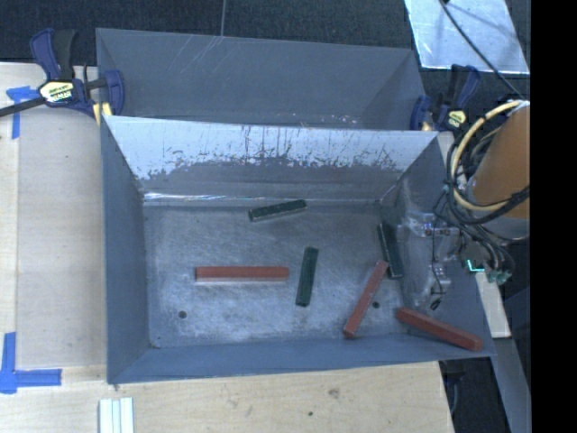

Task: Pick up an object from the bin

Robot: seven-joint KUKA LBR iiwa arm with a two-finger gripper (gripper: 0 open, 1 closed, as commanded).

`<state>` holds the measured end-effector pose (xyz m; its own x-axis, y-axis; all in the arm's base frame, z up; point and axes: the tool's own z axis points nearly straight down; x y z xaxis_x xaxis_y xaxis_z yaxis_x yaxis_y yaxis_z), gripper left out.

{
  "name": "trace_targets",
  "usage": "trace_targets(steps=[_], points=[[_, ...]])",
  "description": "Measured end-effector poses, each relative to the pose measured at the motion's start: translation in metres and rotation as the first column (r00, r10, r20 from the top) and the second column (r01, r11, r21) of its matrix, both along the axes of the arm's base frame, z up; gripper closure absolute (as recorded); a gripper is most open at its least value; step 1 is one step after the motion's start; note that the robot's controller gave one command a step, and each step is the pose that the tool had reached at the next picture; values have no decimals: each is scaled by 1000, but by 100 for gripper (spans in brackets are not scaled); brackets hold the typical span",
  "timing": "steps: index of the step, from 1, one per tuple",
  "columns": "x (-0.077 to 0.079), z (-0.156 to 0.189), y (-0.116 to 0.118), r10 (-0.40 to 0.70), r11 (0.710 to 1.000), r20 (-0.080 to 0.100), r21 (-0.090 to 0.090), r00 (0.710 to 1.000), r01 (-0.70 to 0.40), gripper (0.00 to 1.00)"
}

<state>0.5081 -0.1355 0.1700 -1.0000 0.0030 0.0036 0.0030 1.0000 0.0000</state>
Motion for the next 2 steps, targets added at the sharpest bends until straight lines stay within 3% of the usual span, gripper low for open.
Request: trace_targets(steps=[1,2], points=[[10,-103,31,250,968,1,2,968,-250,0],[-9,-69,67,514,858,4,1,858,-514,0]])
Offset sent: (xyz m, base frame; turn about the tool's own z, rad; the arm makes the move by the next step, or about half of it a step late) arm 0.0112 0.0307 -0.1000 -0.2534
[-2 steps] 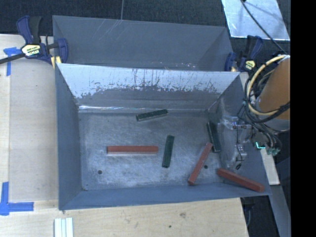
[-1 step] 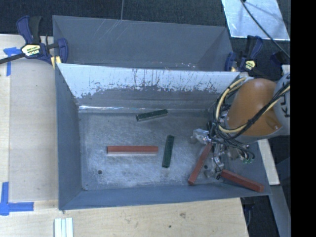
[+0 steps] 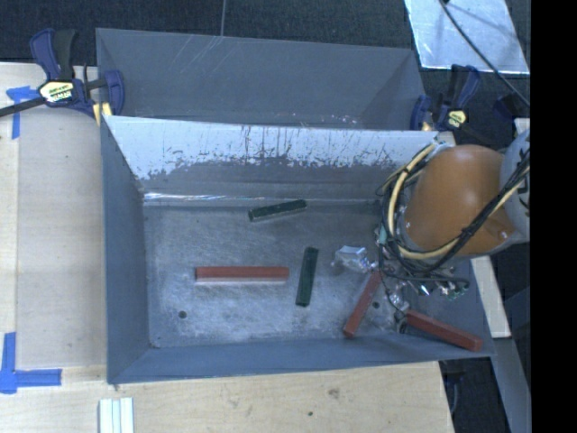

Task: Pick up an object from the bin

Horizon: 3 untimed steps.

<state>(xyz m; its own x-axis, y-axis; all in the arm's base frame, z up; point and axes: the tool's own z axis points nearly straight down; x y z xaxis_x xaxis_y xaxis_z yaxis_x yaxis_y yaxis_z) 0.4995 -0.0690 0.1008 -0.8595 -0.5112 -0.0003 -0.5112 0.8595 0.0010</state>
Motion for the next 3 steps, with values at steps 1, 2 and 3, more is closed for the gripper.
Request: trace_targets(steps=[1,2,3], points=[[3,-1,3,243,970,5,-1,970,-243,0],[11,-32,9,438,899,0,0,899,-438,0],[11,-32,9,437,900,0,-1,900,-437,0]])
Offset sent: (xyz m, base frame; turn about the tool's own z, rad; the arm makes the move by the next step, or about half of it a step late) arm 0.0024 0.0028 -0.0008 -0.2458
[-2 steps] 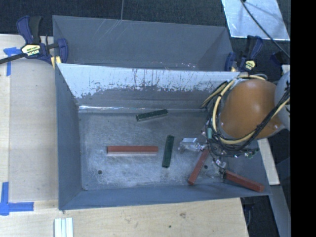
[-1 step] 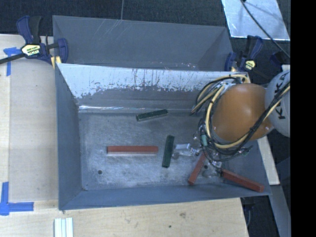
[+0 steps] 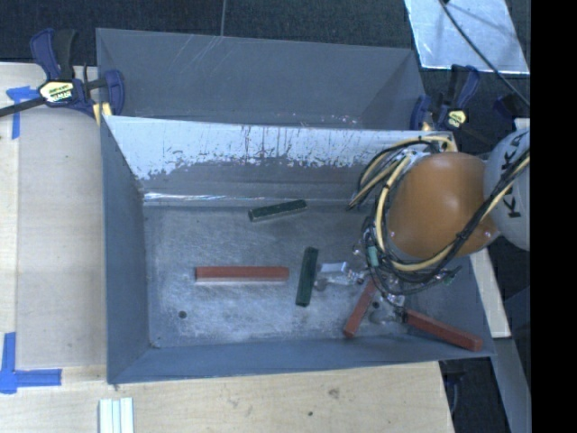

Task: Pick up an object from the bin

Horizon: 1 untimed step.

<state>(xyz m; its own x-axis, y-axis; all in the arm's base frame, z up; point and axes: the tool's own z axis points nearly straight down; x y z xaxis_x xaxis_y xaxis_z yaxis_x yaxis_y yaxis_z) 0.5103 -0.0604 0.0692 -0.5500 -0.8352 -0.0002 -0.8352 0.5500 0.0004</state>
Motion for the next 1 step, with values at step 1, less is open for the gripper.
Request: trace_targets(steps=[1], points=[[0,0,0,1,1000,1,0,1000,-1,100]])
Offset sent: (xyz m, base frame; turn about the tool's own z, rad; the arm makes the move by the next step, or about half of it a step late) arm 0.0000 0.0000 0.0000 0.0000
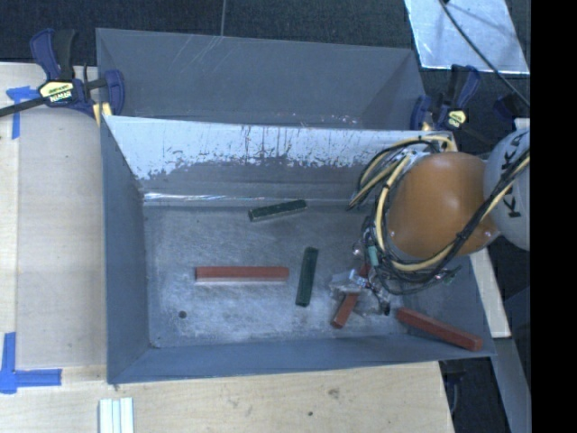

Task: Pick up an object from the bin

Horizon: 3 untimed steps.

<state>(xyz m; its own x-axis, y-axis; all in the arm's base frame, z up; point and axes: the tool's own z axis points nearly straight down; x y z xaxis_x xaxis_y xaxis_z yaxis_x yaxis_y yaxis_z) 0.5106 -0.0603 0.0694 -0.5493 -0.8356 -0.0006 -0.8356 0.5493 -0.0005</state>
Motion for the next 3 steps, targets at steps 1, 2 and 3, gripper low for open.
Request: trace_targets(steps=[1,2,3], points=[[1,3,0,0,1000,3,1,1000,0,100],[3,74,0,-2,1000,9,-1,1000,2,100],[5,124,0,-5,1000,8,0,1000,5,100]])
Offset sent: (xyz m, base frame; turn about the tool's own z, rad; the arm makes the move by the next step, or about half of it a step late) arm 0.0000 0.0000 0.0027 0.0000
